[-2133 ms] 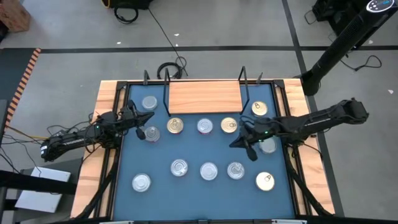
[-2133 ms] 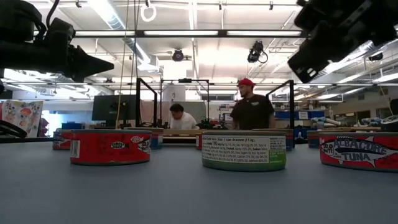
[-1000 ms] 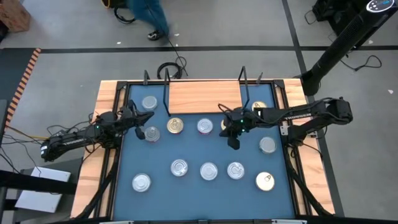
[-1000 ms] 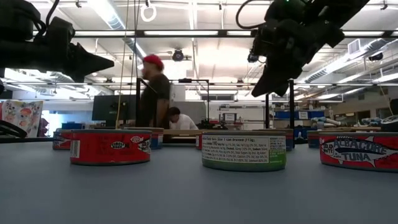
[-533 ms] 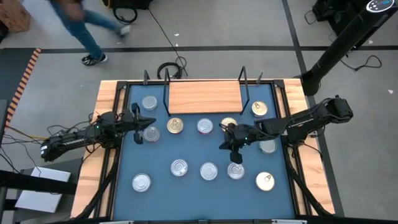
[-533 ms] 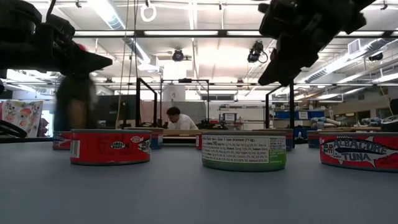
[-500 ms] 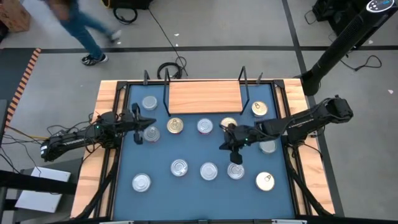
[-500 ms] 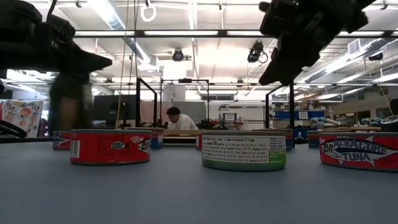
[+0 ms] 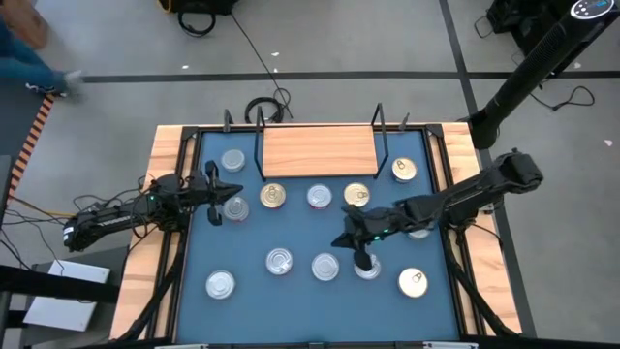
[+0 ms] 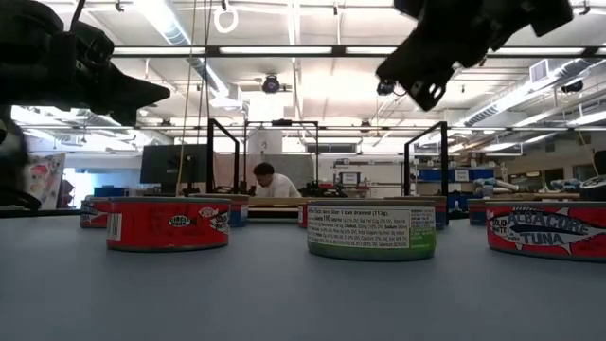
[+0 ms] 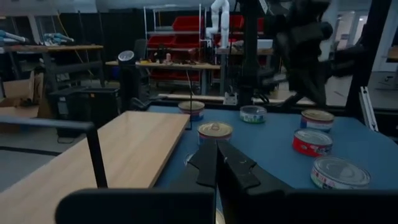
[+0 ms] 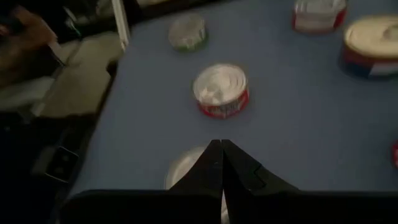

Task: Stack canned seafood by type on shelf
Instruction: Put the green tuna can on the shelf

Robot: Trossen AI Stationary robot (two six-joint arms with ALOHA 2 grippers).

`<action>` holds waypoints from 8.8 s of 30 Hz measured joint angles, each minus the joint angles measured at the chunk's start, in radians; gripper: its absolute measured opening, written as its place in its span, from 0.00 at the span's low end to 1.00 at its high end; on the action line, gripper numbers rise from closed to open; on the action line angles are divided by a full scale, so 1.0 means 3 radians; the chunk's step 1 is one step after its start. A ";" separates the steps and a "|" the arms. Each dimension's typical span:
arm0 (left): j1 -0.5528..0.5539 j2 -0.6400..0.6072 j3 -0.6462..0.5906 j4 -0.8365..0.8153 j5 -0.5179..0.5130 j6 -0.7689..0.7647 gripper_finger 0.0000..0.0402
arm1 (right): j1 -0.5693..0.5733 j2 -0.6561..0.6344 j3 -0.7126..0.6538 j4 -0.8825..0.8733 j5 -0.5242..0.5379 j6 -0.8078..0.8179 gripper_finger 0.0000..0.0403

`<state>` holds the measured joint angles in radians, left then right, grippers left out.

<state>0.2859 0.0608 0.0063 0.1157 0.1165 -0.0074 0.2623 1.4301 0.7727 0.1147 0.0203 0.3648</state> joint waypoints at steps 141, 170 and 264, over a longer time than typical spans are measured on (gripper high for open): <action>0.0000 0.0036 0.0000 0.0044 -0.0088 0.0446 0.01 | -0.0351 0.1463 0.1966 -0.3053 0.0110 -0.1367 0.14; 0.0000 0.0037 0.0001 0.0038 -0.0087 0.0523 0.01 | -0.0239 0.1459 0.1902 -0.2916 0.0304 -0.1495 0.30; 0.0001 0.0058 0.0001 -0.0082 -0.0086 0.0509 0.01 | -0.0360 0.1637 0.2218 -0.3168 -0.0449 -0.1815 0.04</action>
<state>0.2861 0.0784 0.0065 0.0910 0.0906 0.1452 0.1542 1.9212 1.4381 -0.8357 -0.1143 -0.1798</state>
